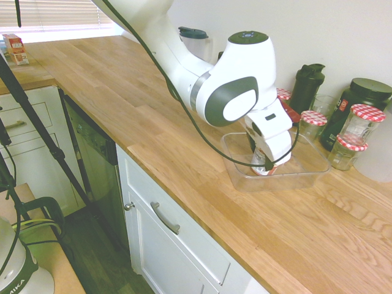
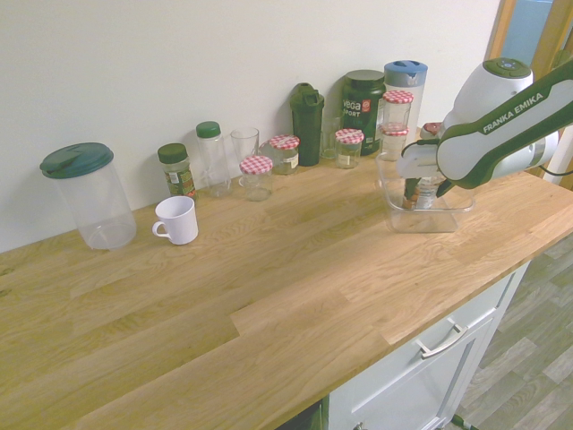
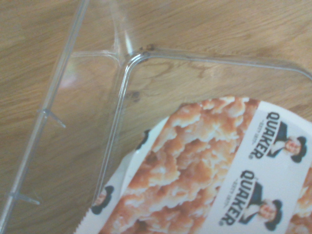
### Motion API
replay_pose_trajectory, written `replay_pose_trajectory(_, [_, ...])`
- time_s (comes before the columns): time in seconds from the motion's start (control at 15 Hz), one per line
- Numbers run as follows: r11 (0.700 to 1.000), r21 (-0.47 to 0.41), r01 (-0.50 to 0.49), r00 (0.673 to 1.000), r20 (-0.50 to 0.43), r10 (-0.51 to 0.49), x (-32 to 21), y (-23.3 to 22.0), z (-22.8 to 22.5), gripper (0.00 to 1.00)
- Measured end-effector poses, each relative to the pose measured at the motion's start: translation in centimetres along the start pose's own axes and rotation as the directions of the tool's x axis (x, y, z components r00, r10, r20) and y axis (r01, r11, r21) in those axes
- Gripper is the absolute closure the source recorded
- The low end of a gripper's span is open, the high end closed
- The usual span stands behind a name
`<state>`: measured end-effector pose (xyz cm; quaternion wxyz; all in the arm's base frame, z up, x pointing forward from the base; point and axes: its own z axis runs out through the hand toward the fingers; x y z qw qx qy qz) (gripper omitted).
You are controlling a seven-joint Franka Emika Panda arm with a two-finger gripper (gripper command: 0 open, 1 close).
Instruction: Put the cereal into the container
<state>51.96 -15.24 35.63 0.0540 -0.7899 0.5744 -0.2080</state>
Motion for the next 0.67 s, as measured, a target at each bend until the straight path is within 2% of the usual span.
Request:
replay_pose_trajectory(0.2, [1.0, -0.022, -0.003, 0.999, 0.035, 0.004, 0.1, -0.1, -1.2, 0.0])
replay_pose_trajectory(0.47, [0.998, -0.056, -0.03, 0.986, 0.159, 0.039, -0.7, -0.8, -6.4, 0.0])
replay_pose_trajectory(0.67, [0.999, -0.021, -0.032, 0.987, 0.159, 0.035, -0.7, -1.2, -10.4, 0.0])
